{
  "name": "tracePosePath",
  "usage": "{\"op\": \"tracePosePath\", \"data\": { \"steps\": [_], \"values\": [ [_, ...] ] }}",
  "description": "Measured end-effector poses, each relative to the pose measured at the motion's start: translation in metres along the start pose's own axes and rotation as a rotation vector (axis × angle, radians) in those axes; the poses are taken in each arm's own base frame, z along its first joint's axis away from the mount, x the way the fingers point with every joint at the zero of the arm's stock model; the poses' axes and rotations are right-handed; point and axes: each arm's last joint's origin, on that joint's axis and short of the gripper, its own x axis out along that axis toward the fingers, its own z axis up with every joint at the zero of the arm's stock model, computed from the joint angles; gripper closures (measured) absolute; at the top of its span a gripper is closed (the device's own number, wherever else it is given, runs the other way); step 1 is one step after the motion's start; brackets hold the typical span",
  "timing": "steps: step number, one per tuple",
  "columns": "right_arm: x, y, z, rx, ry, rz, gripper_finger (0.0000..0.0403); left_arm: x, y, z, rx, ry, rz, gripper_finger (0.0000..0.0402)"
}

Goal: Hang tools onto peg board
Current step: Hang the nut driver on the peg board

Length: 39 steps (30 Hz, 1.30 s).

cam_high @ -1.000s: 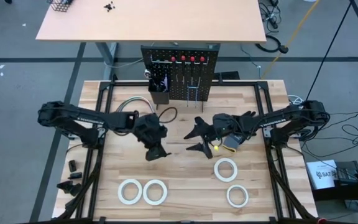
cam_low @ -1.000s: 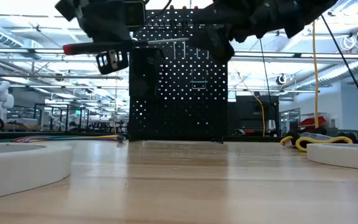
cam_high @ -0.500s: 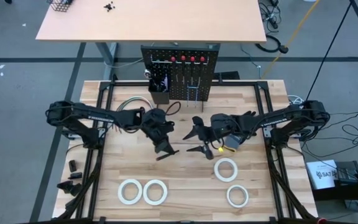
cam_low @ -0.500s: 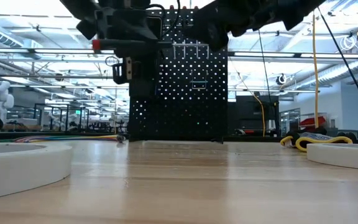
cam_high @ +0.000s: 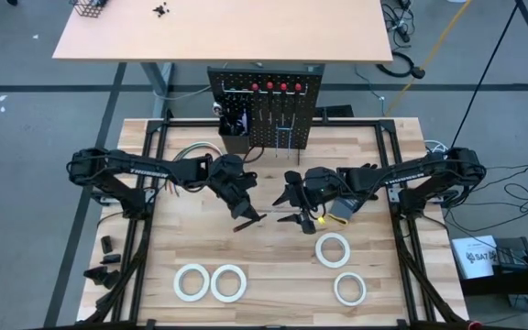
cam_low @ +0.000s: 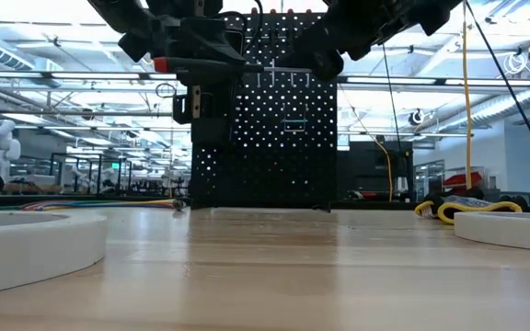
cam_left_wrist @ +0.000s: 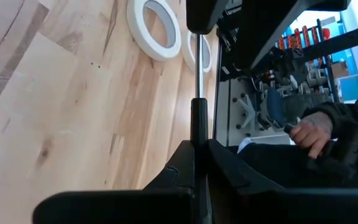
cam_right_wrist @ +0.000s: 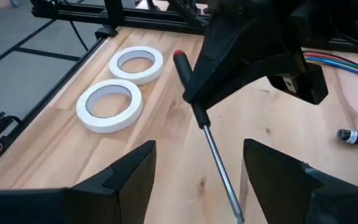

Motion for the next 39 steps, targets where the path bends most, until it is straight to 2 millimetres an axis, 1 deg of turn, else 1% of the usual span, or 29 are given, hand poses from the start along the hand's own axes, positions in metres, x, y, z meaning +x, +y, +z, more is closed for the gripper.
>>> {"op": "tracePosePath", "data": {
  "steps": [4, 14, 20, 30, 39],
  "values": [
    [-0.0001, -0.0007, -0.0022, 0.004, 0.023, -0.023, 0.019, 0.0, -0.0001, -0.0001, 0.0, 0.002, -0.003, 0.0388],
    [-0.0002, -0.0015, -0.0028, -0.016, 0.03, -0.031, 0.0271, -0.0001, -0.0005, -0.0004, 0.0, 0.015, -0.018, 0.0388],
    [-0.0002, -0.0015, -0.0027, -0.016, 0.029, -0.031, 0.0312, -0.0001, -0.0022, 0.0013, 0.026, 0.004, -0.035, 0.0388],
    [-0.0002, -0.0015, -0.0025, -0.013, 0.027, -0.03, 0.036, -0.0008, -0.0034, 0.0032, 0.042, -0.008, -0.052, 0.0388],
    [-0.0002, -0.0016, -0.0024, -0.013, 0.025, -0.024, 0.0384, -0.0046, 0.0005, 0.006, 0.028, -0.012, -0.05, 0.0388]
  ]
}}
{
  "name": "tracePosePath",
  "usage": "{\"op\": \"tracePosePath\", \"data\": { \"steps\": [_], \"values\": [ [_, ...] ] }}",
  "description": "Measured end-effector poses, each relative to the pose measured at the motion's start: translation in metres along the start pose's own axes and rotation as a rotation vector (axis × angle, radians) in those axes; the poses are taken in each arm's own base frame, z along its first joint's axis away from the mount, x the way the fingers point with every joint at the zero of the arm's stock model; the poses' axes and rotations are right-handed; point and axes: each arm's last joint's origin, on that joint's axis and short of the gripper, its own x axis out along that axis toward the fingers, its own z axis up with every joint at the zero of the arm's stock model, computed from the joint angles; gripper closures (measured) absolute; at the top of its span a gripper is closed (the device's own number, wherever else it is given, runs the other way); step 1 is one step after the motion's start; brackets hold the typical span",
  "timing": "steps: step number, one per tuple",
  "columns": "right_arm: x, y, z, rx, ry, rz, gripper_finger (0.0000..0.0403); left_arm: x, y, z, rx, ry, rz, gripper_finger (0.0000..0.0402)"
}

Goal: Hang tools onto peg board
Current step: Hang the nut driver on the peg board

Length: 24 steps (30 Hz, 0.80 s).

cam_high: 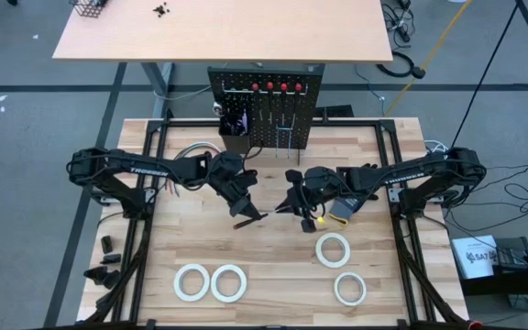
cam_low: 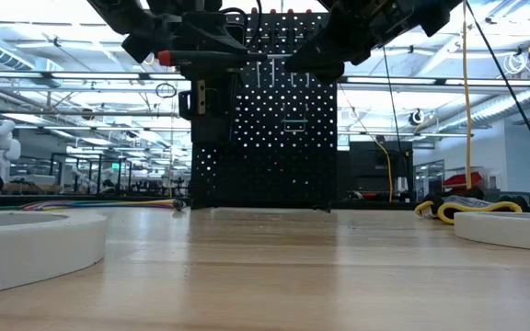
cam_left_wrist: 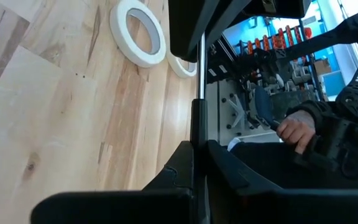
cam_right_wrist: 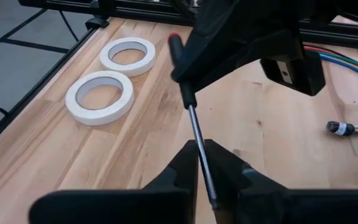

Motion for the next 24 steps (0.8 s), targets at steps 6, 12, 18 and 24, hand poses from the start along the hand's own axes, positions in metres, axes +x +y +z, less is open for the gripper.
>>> {"op": "tracePosePath", "data": {
  "steps": [6, 12, 18, 24],
  "values": [
    [0.0, 0.0, -0.001, 0.037, 0.012, 0.01, 0.0398, -0.001, 0.001, 0.001, 0.014, -0.006, 0.005, 0.0373],
    [0.0, 0.003, -0.001, 0.119, 0.011, 0.14, 0.04, -0.002, 0.002, 0.002, 0.135, -0.021, 0.019, 0.0281],
    [-0.002, 0.01, -0.009, 0.228, 0.107, 0.319, 0.04, -0.013, 0.01, 0.01, 0.247, -0.022, -0.019, 0.0215],
    [-0.005, 0.011, -0.02, 0.292, 0.219, 0.392, 0.0401, -0.026, 0.01, 0.014, 0.273, -0.03, -0.054, 0.0209]
  ]
}}
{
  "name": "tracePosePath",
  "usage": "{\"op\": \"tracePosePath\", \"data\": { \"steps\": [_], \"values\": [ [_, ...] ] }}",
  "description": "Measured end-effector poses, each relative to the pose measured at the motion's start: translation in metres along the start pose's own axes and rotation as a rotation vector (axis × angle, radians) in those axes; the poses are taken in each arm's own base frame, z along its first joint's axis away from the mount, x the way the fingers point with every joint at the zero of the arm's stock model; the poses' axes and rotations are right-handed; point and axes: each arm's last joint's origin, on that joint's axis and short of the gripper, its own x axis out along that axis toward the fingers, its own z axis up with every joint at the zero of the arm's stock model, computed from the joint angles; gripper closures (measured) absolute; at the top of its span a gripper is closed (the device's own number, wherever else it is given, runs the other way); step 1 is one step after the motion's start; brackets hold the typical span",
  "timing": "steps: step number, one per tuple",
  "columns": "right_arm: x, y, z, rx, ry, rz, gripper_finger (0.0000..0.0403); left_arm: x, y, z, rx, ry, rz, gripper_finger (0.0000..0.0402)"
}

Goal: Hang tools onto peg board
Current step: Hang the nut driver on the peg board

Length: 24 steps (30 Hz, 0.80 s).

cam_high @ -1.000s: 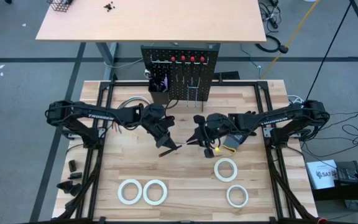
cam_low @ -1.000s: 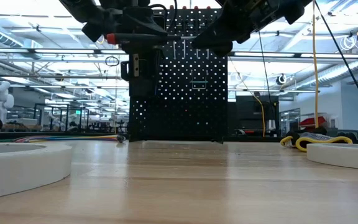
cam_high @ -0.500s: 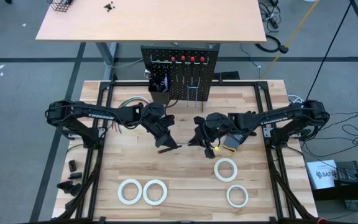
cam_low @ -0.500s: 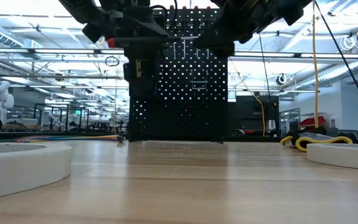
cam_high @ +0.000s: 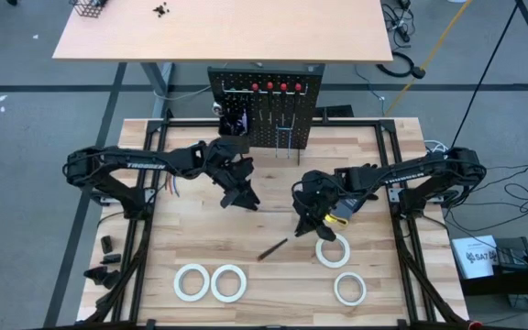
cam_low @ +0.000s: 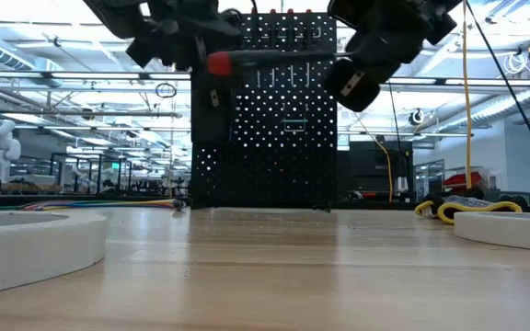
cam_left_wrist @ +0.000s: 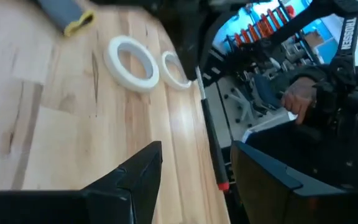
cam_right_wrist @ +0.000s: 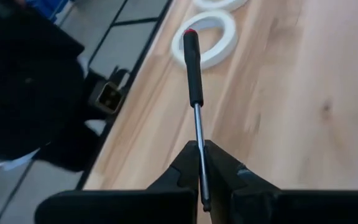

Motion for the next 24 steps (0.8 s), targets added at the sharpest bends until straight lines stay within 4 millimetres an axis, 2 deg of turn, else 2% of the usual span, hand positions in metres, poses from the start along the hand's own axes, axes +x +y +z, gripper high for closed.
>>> {"op": "tracePosePath", "data": {
  "steps": [5, 11, 17, 21, 24],
  "values": [
    [-0.003, -0.003, -0.003, 0.014, 0.028, 0.047, 0.0401, -0.021, -0.027, 0.009, 0.11, -0.106, 0.023, 0.021],
    [-0.017, -0.009, 0.004, 0.007, -0.036, 0.066, 0.0401, -0.059, -0.08, 0.018, 0.308, -0.34, 0.053, 0.021],
    [-0.046, -0.002, 0.036, -0.135, -0.333, 0.078, 0.0401, -0.087, -0.123, 0.02, 0.593, -0.57, 0.077, 0.021],
    [-0.066, 0.011, 0.058, -0.27, -0.563, 0.102, 0.0401, -0.1, -0.136, 0.022, 0.699, -0.683, 0.101, 0.021],
    [-0.075, 0.02, 0.07, -0.385, -0.715, 0.104, 0.0401, -0.105, -0.139, 0.023, 0.742, -0.738, 0.171, 0.021]
  ]
}}
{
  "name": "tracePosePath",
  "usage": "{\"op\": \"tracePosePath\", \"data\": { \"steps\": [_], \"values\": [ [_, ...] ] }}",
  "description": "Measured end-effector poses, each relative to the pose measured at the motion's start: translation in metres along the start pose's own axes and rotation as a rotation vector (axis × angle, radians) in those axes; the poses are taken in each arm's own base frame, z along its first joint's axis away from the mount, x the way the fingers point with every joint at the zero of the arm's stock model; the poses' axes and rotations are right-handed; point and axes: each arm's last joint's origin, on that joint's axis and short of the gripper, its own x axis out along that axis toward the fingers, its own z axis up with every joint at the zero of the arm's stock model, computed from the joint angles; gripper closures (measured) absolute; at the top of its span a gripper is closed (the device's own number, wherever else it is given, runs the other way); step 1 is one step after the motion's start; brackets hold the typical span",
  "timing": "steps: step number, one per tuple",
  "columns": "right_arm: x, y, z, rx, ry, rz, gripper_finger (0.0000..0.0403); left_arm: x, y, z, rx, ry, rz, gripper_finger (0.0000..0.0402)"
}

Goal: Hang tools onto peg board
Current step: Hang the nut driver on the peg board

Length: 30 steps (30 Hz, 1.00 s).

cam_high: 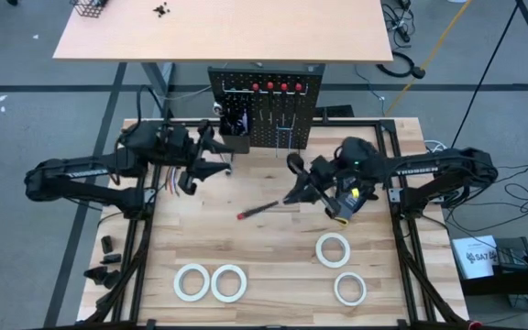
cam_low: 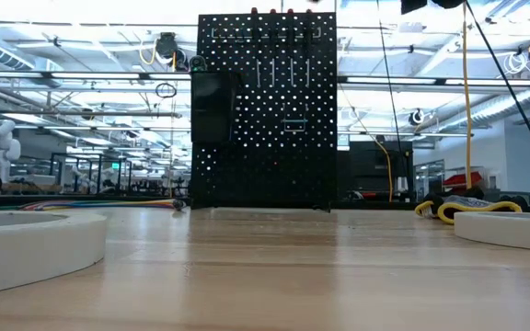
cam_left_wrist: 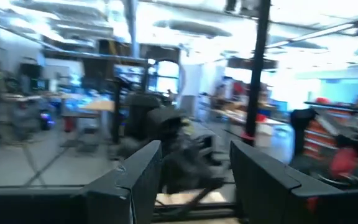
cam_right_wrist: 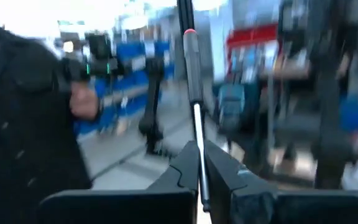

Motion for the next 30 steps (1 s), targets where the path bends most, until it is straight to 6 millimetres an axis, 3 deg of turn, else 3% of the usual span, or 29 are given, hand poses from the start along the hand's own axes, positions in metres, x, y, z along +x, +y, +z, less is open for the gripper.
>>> {"op": "tracePosePath", "data": {
  "steps": [4, 9, 18, 30],
  "values": [
    [0.002, 0.002, 0.016, -0.105, -0.198, -0.119, 0.0401, 0.002, 0.004, -0.009, 0.008, -0.018, 0.045, 0.021],
    [-0.002, -0.004, 0.023, -0.036, -0.322, -0.327, 0.0401, 0.014, 0.002, -0.015, 0.014, -0.044, 0.01, 0.021],
    [0.002, -0.011, 0.018, -0.036, -0.378, -0.471, 0.0401, 0.035, 0.008, -0.025, 0.053, -0.172, 0.165, 0.021],
    [0.002, -0.014, 0.013, -0.049, -0.34, -0.561, 0.0401, 0.038, 0.01, -0.021, 0.061, -0.266, 0.2, 0.021]
  ]
}}
